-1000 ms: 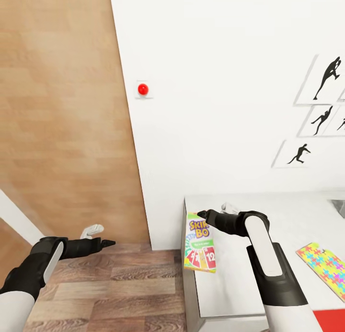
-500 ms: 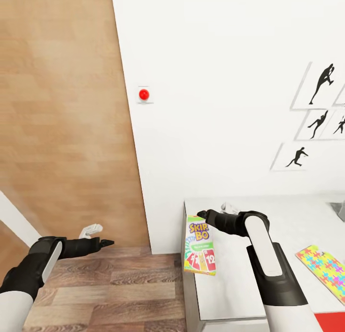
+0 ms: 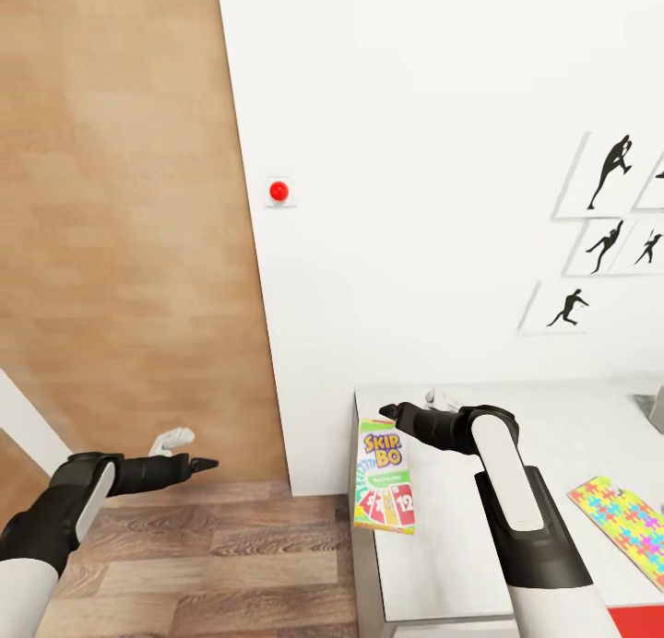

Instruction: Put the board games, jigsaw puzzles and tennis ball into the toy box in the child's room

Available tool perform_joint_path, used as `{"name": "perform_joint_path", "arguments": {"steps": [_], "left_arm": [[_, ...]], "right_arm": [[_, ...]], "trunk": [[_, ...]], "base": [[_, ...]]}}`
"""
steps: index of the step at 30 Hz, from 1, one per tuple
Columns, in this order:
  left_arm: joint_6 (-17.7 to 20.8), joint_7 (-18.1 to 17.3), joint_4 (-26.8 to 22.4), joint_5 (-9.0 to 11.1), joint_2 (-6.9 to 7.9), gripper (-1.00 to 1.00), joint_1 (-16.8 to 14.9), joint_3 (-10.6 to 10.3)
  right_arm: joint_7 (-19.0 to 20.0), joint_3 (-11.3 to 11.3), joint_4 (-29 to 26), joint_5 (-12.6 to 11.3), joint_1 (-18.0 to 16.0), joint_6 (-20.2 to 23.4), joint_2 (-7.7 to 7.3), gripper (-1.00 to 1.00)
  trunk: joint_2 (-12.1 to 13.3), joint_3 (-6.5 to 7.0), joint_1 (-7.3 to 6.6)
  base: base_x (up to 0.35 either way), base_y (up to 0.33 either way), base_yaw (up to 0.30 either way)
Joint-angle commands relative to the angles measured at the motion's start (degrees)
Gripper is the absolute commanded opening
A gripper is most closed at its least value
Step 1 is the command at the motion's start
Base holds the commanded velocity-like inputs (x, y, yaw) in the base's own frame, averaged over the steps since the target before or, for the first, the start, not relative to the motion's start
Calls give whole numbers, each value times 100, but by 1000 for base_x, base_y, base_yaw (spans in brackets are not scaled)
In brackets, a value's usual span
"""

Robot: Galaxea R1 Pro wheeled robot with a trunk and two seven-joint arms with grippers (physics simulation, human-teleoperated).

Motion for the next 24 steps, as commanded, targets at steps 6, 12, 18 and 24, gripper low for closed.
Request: {"name": "perform_joint_path", "arguments": {"steps": [6, 12, 18, 24], "left_arm": [[38, -803, -1, 44, -10, 100, -5, -23], [-11, -1203, 69, 69, -365, 100, -7, 9], [-38, -1301, 83, 94, -679, 100, -7, 22], [-46, -1422, 108, 112, -932, 100, -5, 29]], "right_arm": [[-51, 1, -14, -63, -8, 14, 1, 100], [-7, 1, -20, -95, -8, 14, 1, 100], [243, -5, -19, -103, -3, 14, 1, 100], [610, -11, -16, -96, -2, 14, 1, 100]], "trunk": [[-12, 45, 4], [-12, 101, 4], [-12, 158, 4], [-12, 215, 4]], "base": [[0, 0, 0], [0, 0, 0], [0, 0, 0], [0, 0, 0]]}}
